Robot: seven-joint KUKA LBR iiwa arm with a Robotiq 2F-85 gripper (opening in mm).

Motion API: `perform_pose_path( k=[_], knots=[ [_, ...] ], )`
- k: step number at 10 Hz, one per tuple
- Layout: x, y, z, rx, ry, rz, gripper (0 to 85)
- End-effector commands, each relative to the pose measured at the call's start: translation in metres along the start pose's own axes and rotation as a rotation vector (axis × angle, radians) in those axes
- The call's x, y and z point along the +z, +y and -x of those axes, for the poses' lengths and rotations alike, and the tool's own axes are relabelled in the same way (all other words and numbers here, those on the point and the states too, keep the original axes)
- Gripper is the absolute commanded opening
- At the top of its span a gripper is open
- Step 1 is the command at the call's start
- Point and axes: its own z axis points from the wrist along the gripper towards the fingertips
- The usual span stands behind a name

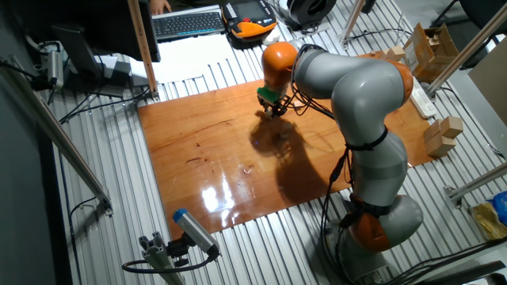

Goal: Stack the blocks in a vertical line of five

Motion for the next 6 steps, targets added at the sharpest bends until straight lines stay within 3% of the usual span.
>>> perform_pose_path(
  k=[1, 2, 3, 6],
  knots=[
    [0.0001, -0.0001, 0.0, -0.004, -0.001, 0.0, 34.0],
    [0.0001, -0.0001, 0.0, -0.007, 0.002, 0.005, 34.0],
    [0.0, -0.0002, 0.0001, -0.02, 0.009, 0.014, 0.0],
    [-0.0076, 0.0018, 0.0022, -0.035, 0.017, 0.012, 0.0]
  ],
)
